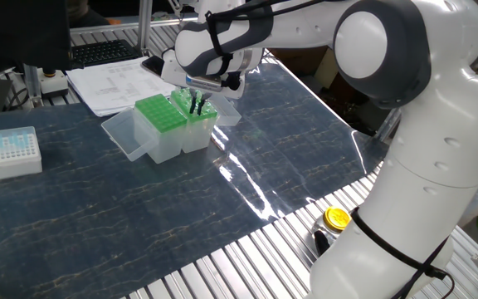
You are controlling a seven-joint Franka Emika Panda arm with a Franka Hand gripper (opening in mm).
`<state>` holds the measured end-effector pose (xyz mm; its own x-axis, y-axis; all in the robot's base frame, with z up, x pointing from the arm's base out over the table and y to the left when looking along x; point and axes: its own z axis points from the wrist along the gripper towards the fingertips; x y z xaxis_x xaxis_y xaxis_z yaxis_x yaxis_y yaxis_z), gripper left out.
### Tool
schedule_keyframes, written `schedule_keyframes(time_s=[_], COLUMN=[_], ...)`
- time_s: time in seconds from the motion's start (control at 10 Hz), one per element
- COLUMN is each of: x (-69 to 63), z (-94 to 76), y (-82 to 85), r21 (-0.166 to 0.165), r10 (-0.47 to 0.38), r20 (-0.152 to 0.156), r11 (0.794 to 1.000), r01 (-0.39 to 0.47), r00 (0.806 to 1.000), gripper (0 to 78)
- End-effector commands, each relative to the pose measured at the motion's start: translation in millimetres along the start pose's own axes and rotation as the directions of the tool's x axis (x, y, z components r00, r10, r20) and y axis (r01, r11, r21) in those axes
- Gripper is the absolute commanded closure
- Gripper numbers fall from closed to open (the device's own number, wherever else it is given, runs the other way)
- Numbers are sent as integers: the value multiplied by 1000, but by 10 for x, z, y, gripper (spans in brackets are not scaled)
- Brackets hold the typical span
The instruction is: Transfer all large pipette tips from one holder to another
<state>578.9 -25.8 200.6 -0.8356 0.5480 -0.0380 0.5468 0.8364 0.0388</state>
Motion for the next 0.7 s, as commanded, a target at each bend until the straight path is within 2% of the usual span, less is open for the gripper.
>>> schedule_keyframes(time_s=[0.1,0.2,0.3,0.7], x=[-8,-8,-2,2], z=[-13,-13,-190,-250], y=[4,4,-67,-90], r21=[-1,-1,8,6], r10=[-1,-1,1,-2], r20=[3,3,-4,-4], r11=[1000,1000,1000,1000], r01=[1,1,-1,2], r00=[1000,1000,1000,1000], gripper=[763,763,763,763])
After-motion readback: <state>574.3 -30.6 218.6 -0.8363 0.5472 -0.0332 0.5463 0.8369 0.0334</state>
